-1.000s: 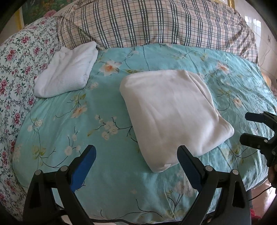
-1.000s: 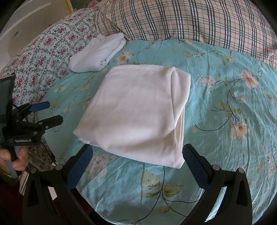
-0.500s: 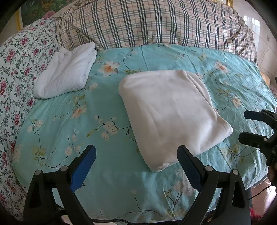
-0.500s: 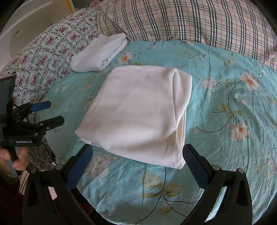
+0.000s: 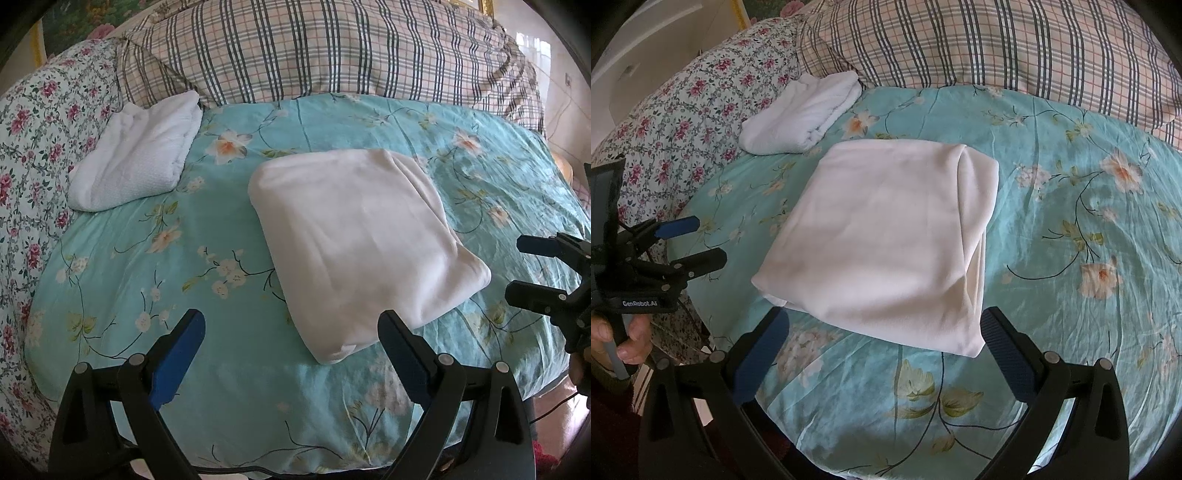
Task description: Fold large clothes
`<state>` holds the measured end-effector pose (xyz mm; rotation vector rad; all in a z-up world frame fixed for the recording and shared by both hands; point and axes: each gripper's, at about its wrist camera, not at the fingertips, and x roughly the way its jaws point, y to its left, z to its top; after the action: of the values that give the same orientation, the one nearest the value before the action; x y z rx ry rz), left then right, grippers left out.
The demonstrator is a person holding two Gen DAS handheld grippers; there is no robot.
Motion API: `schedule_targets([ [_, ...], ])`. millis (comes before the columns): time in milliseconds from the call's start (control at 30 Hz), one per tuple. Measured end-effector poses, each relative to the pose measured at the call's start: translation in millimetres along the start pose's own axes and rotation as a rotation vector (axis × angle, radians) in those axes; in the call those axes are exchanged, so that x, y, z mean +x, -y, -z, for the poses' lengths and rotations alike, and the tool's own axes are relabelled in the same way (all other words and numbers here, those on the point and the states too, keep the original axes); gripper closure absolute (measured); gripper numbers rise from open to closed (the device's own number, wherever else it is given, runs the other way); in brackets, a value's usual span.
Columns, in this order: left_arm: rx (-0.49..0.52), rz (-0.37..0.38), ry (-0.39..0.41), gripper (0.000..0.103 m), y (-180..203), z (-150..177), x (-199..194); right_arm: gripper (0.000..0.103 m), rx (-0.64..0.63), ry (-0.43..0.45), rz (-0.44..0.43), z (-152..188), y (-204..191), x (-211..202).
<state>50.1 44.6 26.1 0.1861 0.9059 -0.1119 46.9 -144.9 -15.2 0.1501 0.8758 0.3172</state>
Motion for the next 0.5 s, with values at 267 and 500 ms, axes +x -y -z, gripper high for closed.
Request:
schedule_targets([
  [267, 0.007, -0.005, 0.003, 0.008, 0.5, 2.8, -3.6, 0.000, -0.011, 0.005, -0.001, 1.2, -1.4, -5.4],
  [500, 0.005, -0.005, 0.004, 0.008, -0.8, 3.4, -4.6, 0.000, -0.016, 0.006, -0.002, -0.7, -2.0, -7.5],
])
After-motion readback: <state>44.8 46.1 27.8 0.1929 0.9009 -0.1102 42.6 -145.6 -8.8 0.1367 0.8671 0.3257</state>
